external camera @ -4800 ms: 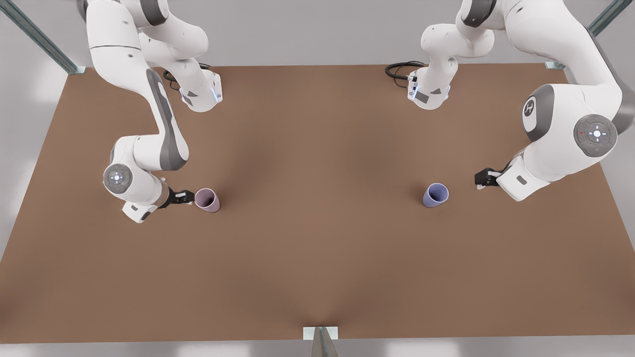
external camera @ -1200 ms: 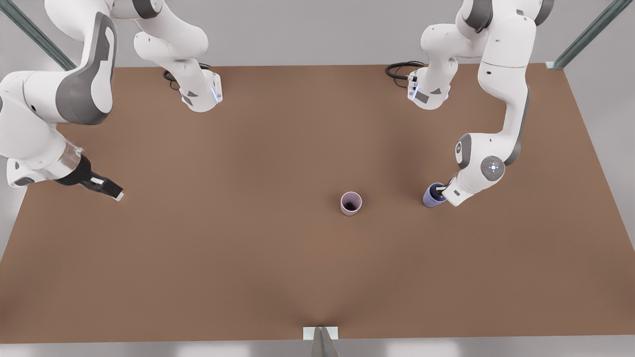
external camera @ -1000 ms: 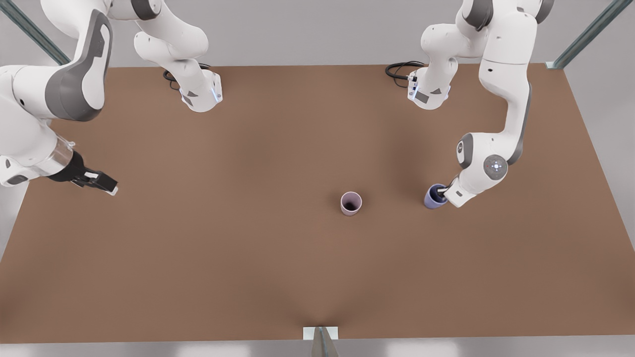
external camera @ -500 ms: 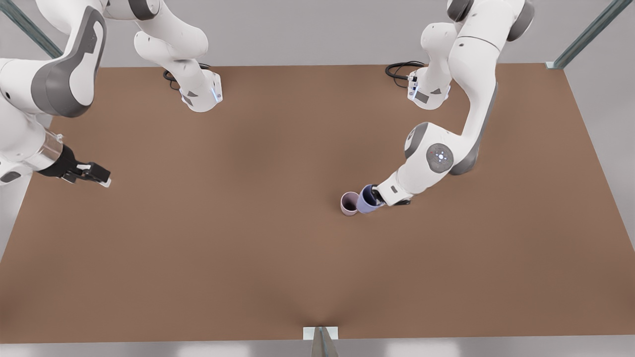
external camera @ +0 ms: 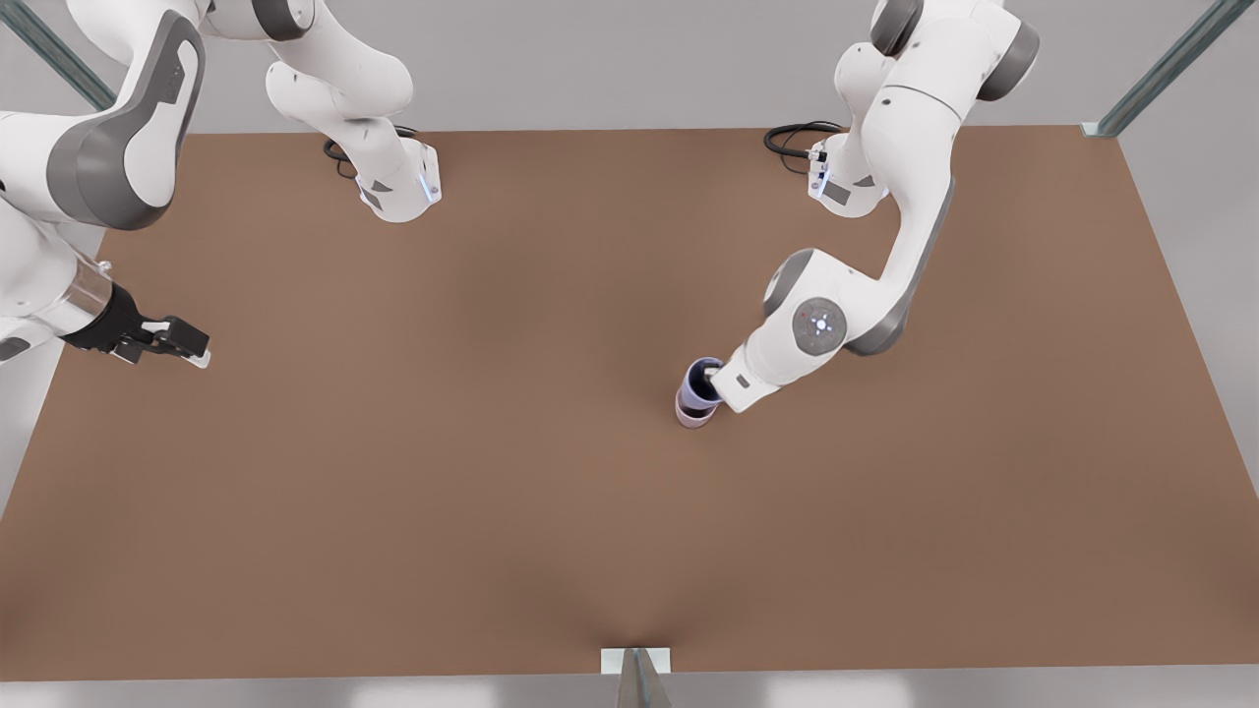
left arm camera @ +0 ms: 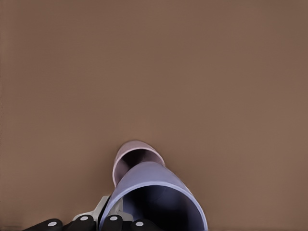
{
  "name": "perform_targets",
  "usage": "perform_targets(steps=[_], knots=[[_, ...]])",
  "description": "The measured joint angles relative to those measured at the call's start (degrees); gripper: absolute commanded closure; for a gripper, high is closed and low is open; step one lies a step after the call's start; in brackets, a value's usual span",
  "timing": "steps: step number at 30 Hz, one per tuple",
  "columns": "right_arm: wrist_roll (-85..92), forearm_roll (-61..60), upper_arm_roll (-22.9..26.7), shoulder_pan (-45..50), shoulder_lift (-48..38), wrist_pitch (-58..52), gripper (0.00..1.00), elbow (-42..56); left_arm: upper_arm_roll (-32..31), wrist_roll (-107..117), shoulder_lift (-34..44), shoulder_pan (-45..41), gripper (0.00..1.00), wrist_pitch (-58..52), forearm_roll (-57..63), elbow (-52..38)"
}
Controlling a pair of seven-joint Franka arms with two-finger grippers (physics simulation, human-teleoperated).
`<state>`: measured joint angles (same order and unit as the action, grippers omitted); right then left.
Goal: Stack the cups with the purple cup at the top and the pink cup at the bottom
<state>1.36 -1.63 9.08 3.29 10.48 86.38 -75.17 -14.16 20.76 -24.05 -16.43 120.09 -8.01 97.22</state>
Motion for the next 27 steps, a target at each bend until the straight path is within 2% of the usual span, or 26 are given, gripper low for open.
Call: perform_targets(steps=[27], knots=[[2.21, -0.09, 0.22, -0.01, -0.14, 0.08, 0.0, 0.09, 0.11, 7.31, -3.69, -0.08, 0.79, 0.45, 0.33, -0.17]])
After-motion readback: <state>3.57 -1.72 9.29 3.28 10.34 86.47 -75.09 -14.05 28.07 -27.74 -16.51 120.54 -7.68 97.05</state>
